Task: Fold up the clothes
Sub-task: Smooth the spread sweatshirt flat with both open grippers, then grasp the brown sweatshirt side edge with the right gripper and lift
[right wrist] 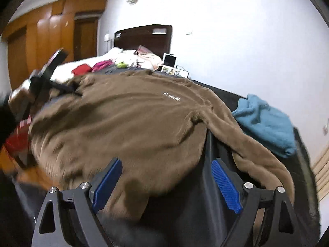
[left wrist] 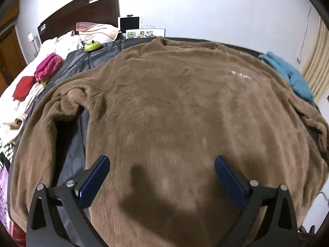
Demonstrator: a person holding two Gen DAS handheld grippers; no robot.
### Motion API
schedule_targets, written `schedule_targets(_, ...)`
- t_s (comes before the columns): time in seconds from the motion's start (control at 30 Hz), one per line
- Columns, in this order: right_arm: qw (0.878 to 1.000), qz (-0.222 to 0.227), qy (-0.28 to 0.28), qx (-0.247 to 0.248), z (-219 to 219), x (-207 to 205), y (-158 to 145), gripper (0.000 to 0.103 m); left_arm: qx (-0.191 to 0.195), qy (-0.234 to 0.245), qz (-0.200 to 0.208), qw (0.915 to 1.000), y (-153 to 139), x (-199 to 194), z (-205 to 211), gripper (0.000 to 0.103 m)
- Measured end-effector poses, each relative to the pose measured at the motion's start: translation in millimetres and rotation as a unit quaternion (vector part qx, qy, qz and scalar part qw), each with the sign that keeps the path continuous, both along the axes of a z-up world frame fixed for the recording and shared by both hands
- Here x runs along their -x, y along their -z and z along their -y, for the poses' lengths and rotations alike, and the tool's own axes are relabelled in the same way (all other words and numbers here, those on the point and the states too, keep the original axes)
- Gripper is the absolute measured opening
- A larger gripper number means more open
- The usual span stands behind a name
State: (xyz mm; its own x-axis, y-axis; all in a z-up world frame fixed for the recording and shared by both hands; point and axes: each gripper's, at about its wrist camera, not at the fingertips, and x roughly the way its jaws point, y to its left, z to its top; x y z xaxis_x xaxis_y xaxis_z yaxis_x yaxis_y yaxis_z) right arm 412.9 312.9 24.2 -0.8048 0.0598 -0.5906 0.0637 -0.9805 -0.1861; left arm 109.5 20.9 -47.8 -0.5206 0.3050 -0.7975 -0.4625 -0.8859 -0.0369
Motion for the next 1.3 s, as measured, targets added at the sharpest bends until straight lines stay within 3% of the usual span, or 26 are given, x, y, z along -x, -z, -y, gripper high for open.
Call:
schedule_targets(0.07, 0.999, 0.009, -0.023, -0.026, 20.8, -10.6, 10.7, 0.088, -0.007, 0.001, -0.004, 1.0000, -1.0, -9.8, 4.9, 0.102)
schedule_targets(0.2, 0.995, 0.056, -0.072, -0.044, 49.5, -23.8, 40.8, 0.042, -0.018, 0.007, -0.012, 0.9998, -1.8, -29.2, 10.5, 0.102)
schedule_targets(0.23, 0.994, 0.066, -0.081, -0.044, 52.6, -24.9, 47.8, 0.036, -0.020, 0.011, -0.013, 0.9996, -1.8, -34.5, 10.1, 0.102)
schedule_targets(0.4, 0.991, 0.063, -0.093, -0.070, 61.7, -14.9, 61.7, 0.036, -0.017, 0.028, -0.029, 0.9990, -1.3, -62.5, 7.4, 0.102)
schedule_targets(0.53, 0.988, 0.049, -0.102, -0.109, 69.5, -15.0, 59.8, 0.054, -0.003, 0.033, -0.045, 0.9984, 0.0, -76.2, 10.9, 0.102)
schedule_targets(0.77, 0.972, 0.062, -0.144, -0.175, 73.4, 5.4, 68.2, 0.055, -0.023, 0.016, -0.024, 0.9993, 12.0, -76.2, 31.3, 0.102)
schedule_targets(1.0, 0.965, 0.112, -0.175, -0.157, 49.1, 10.3, 64.0, 0.055, -0.026, -0.016, 0.013, 0.9994, 33.7, -58.7, 42.5, 0.102)
schedule_targets(1.23, 0.964, 0.131, -0.158, -0.172, 32.5, 24.5, 63.2, 0.055, -0.020, 0.018, 0.012, 0.9996, 35.3, -53.2, 12.9, 0.102)
schedule_targets(1.3, 0.956, 0.110, -0.164, -0.217, 46.2, 23.3, 67.5, 0.055, -0.012, 0.027, 0.012, 0.9995, 37.5, -53.0, 2.4, 0.102)
